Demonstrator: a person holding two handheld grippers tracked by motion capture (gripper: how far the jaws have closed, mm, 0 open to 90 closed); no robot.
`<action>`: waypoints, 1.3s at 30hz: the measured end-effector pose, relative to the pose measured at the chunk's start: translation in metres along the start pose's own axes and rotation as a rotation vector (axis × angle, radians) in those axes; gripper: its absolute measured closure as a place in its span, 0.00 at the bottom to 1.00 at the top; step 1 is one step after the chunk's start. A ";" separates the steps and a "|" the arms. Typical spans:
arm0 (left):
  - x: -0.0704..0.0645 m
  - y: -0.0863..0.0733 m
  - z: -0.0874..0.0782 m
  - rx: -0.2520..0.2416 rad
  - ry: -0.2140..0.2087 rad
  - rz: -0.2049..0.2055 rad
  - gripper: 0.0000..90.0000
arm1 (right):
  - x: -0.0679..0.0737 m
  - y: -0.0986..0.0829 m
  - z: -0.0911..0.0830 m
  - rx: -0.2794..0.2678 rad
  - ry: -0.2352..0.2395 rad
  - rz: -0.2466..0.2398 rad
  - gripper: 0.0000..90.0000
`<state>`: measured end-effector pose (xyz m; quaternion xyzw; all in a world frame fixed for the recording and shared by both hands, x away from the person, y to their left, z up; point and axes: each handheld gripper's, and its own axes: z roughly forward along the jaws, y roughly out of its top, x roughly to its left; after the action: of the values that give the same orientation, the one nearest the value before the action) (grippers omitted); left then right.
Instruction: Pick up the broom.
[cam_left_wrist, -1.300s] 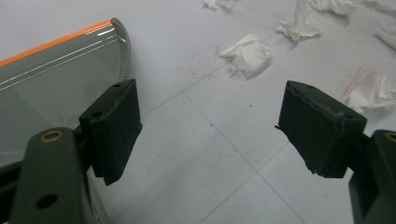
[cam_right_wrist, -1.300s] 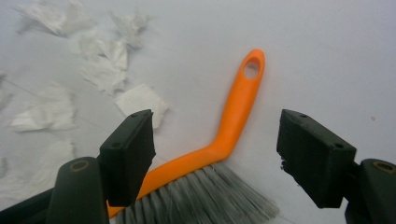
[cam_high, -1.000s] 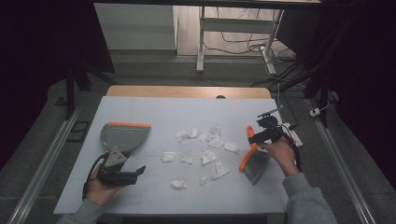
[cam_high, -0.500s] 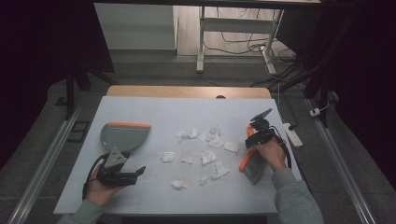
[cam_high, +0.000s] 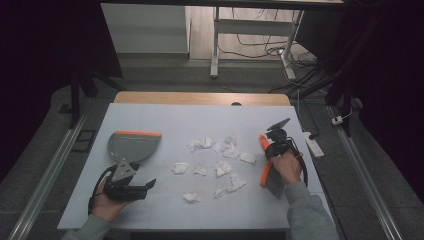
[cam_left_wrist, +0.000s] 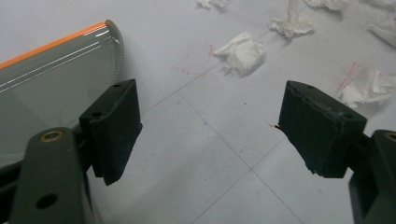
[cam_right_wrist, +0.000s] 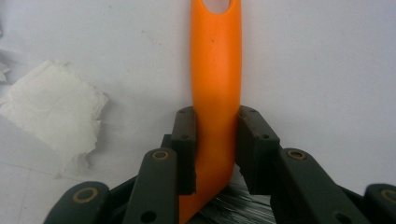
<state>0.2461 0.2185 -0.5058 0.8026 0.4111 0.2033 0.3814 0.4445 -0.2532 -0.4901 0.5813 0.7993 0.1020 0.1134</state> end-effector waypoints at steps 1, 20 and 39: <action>0.000 0.000 0.000 0.000 0.000 0.000 0.25 | 0.000 -0.001 0.000 -0.007 0.004 0.000 0.78; 0.002 -0.002 0.000 -0.003 0.036 -0.022 0.25 | -0.032 -0.041 -0.034 -0.325 0.195 -0.076 0.79; 0.001 -0.002 0.007 0.014 0.043 -0.023 0.25 | -0.078 -0.079 -0.064 -0.626 0.456 -0.031 0.79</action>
<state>0.2499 0.2166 -0.5119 0.7958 0.4299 0.2131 0.3694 0.3766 -0.3532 -0.4478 0.4688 0.7430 0.4658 0.1061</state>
